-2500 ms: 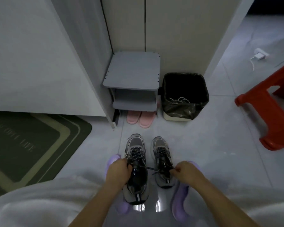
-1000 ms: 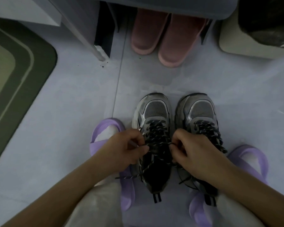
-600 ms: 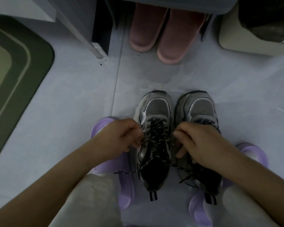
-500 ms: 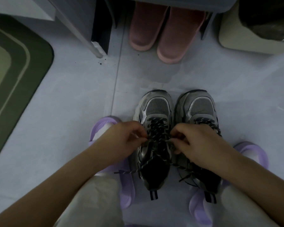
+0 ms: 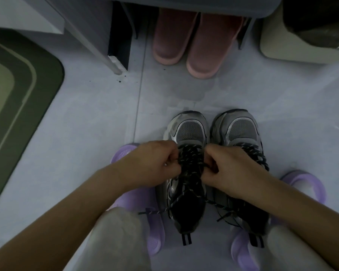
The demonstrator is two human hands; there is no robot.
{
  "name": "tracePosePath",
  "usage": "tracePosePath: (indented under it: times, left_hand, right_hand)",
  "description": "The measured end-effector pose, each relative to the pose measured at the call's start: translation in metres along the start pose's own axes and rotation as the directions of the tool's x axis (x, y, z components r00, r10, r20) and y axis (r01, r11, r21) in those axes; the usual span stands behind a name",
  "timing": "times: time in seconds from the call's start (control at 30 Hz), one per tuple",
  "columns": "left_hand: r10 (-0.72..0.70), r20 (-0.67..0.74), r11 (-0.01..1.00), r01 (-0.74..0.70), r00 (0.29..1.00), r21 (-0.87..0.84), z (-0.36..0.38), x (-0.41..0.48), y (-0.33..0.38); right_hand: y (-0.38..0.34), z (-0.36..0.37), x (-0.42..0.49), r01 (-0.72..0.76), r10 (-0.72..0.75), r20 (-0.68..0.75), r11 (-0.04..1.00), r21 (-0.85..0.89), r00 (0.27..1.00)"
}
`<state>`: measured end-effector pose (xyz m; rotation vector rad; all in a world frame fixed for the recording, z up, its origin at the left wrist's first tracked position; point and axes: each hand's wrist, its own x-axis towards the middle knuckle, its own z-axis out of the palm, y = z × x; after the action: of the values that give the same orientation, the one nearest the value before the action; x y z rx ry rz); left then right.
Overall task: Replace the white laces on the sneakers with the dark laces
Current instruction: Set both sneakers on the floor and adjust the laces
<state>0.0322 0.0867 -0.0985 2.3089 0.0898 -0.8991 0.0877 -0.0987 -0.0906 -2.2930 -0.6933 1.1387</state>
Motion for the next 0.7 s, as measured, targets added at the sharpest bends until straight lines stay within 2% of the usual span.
tracePosePath:
  times: [0.07,0.13,0.17,0.27,0.43,0.63,0.7]
  left_hand:
    - [-0.029,0.007,0.992,0.029,1.0,-0.122,0.001,0.0,-0.004]
    - [-0.062,-0.028,0.942,0.049,0.998,-0.333,0.004,-0.004,-0.008]
    - [-0.077,-0.055,0.921,0.05,0.996,-0.386,0.007,-0.005,-0.01]
    - [-0.056,-0.134,0.967,0.02,0.989,-0.255,0.018,-0.007,-0.012]
    - [0.044,-0.207,0.996,-0.059,0.977,-0.068,0.02,-0.005,-0.009]
    - [-0.018,-0.152,0.996,0.005,0.988,-0.086,0.008,0.001,-0.005]
    - [-0.045,-0.141,0.988,0.023,0.989,-0.154,0.004,0.001,-0.006]
  right_hand:
    - [0.003,-0.003,-0.001,-0.019,0.019,0.003,1.0,0.017,1.0]
    - [0.008,-0.007,-0.001,-0.045,0.044,0.018,0.998,0.043,0.999]
    - [0.009,-0.009,-0.001,-0.056,0.055,0.034,0.998,0.037,0.998]
    - [0.008,-0.006,0.002,-0.051,0.051,0.008,0.998,-0.046,0.999]
    - [0.003,0.004,0.003,-0.02,0.017,-0.134,1.0,-0.023,0.991]
    - [0.006,0.005,0.005,0.012,-0.012,-0.115,1.0,-0.001,0.993]
    - [0.009,0.001,0.007,0.01,-0.006,-0.119,0.999,0.038,0.993]
